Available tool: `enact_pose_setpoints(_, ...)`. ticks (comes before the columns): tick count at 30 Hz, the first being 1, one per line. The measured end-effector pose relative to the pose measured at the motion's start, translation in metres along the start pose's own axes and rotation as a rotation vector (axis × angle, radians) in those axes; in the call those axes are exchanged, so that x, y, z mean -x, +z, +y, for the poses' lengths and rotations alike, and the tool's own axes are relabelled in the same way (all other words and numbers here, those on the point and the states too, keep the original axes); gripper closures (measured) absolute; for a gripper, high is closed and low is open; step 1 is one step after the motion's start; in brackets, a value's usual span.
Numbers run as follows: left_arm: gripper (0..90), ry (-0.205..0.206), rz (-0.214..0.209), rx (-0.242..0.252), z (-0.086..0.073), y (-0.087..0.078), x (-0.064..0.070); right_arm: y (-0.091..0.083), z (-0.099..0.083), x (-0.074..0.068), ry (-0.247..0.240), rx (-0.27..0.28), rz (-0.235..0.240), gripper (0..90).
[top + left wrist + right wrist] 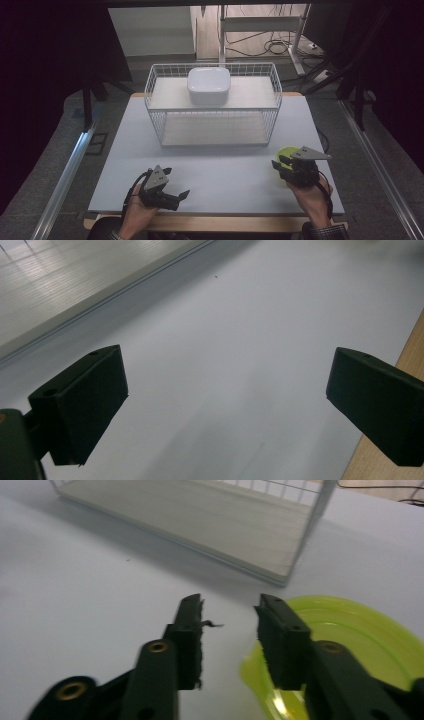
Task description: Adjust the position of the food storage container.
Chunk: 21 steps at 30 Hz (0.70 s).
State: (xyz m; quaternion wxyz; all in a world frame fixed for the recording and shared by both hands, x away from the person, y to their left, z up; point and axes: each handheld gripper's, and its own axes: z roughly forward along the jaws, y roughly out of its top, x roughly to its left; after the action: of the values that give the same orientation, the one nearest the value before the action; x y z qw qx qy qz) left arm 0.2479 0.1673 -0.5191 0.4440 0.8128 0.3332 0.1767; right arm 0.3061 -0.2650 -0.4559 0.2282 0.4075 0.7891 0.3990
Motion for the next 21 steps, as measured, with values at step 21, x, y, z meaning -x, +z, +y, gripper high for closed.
enact_pose_setpoints(21,3.1,-0.012,-0.013,0.006,0.0,0.0,-0.001,-0.013,-0.022,0.081,0.155,-0.017,-0.234,89.6)
